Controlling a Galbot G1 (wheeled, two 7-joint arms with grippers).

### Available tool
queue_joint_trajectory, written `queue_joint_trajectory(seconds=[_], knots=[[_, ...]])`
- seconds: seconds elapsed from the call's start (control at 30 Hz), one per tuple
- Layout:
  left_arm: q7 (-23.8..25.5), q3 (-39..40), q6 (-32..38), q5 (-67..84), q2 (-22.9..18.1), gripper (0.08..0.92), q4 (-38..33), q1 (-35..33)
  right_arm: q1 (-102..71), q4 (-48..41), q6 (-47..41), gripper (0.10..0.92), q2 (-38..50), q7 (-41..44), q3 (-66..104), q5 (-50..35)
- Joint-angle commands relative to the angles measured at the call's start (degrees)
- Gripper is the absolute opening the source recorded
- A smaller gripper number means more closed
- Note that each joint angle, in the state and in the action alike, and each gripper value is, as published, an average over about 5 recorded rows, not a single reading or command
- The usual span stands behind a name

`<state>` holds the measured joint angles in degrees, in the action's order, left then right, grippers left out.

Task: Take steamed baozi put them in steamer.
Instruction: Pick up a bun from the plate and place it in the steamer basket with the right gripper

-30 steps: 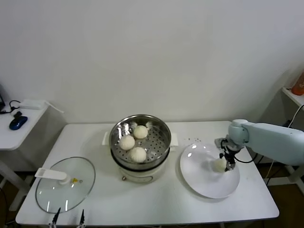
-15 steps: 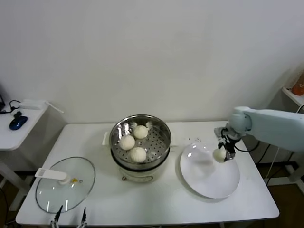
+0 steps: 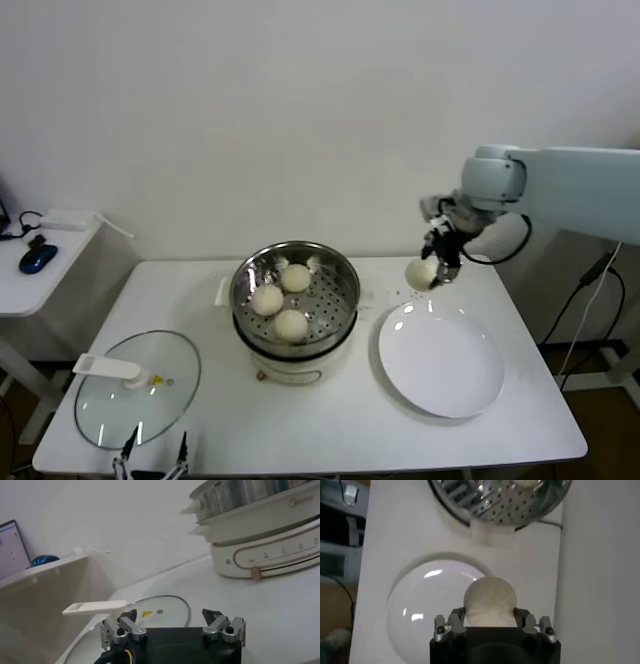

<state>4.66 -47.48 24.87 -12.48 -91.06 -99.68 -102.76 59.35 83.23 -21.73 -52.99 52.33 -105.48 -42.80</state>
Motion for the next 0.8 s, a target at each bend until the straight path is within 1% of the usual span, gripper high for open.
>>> queue_joint_trajectory(seconds=[0.03, 0.37, 0.67, 0.8], knots=[[0.01, 0.14, -0.06, 0.09, 0.08, 0.823, -0.04, 0.04, 0.47, -1.85, -6.13, 0.653, -11.15, -2.28, 6.95, -12.31], [0.00, -1.14, 0.01, 0.56, 0.64, 0.823, 1.07, -0.21, -13.01, -11.16, -6.34, 0.653, -20.01, -3.32, 12.78, -6.97], [0.25, -1.46, 0.12, 0.39, 0.79, 0.823, 1.41, -0.46, -20.72, -20.60, -5.60, 0.653, -24.79, -1.96, 13.78, -4.54], [0.59, -1.58, 0.19, 0.31, 0.78, 0.823, 1.36, -0.66, -23.24, -23.20, -5.23, 0.653, -25.81, -1.61, 13.61, -3.43]])
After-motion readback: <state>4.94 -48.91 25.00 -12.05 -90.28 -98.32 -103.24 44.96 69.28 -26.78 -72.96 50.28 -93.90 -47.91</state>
